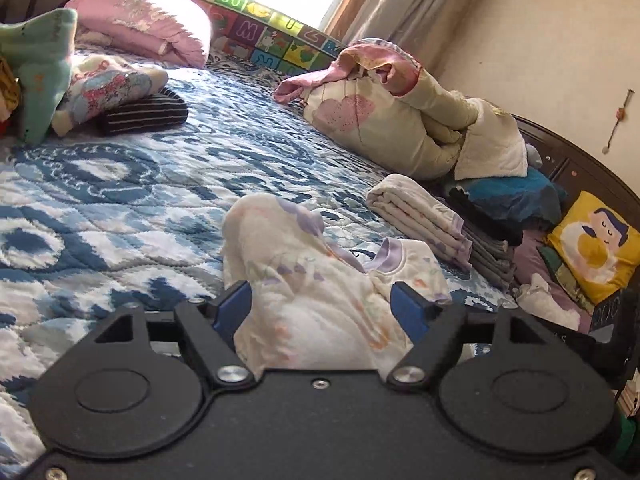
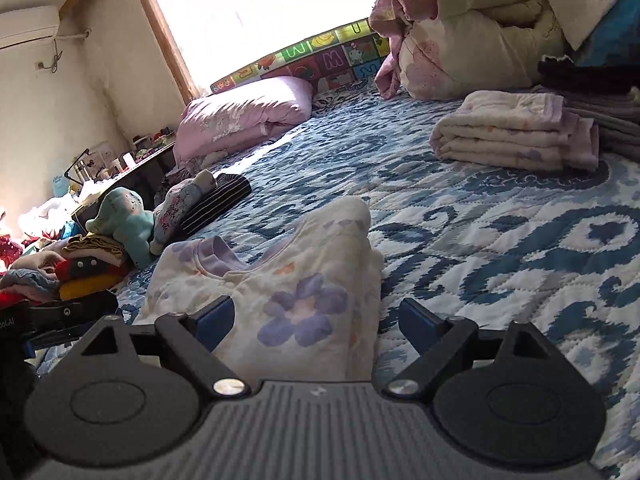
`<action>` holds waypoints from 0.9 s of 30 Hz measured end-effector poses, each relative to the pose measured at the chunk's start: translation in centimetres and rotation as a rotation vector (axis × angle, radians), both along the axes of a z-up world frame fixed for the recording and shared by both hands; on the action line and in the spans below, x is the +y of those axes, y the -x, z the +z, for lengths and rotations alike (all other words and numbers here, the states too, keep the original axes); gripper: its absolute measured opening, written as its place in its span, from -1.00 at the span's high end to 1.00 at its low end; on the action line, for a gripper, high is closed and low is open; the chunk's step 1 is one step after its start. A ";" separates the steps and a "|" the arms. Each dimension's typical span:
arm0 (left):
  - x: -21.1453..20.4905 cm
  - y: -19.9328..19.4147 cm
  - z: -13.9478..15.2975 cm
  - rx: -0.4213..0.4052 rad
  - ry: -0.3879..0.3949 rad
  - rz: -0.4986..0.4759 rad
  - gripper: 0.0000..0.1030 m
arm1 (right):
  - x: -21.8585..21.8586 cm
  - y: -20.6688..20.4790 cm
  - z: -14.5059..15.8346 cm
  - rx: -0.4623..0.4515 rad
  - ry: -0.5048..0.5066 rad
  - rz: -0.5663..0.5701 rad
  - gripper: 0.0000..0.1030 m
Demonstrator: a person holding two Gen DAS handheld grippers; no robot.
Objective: Fold clothes
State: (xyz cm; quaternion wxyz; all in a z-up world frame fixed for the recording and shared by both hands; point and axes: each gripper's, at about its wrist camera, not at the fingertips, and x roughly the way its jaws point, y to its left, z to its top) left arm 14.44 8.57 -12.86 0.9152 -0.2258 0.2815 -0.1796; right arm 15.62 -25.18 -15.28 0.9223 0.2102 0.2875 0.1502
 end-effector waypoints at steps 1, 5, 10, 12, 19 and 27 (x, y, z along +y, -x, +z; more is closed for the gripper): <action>0.7 -0.1 -0.9 0.039 0.069 0.024 -0.48 | -0.6 -0.4 -0.8 0.040 -0.065 -0.018 -0.72; 2.3 -0.6 -4.2 0.186 0.296 0.079 -0.48 | -2.4 -1.9 -3.9 0.187 -0.309 -0.080 -0.72; 0.8 -2.0 -5.8 0.270 0.383 0.106 -0.48 | -1.3 -2.8 -5.9 0.214 -0.397 -0.093 -0.70; 0.1 -2.5 -5.5 0.290 0.368 0.128 -0.47 | -0.3 -3.5 -6.3 0.240 -0.423 -0.052 -0.41; -1.3 -2.2 -3.1 0.363 0.397 0.154 -0.13 | -0.6 -2.8 -6.1 0.231 -0.518 -0.094 -0.08; -9.8 -4.9 4.0 0.313 0.422 -0.049 -0.10 | -7.8 0.8 -0.3 0.109 -0.636 -0.200 -0.05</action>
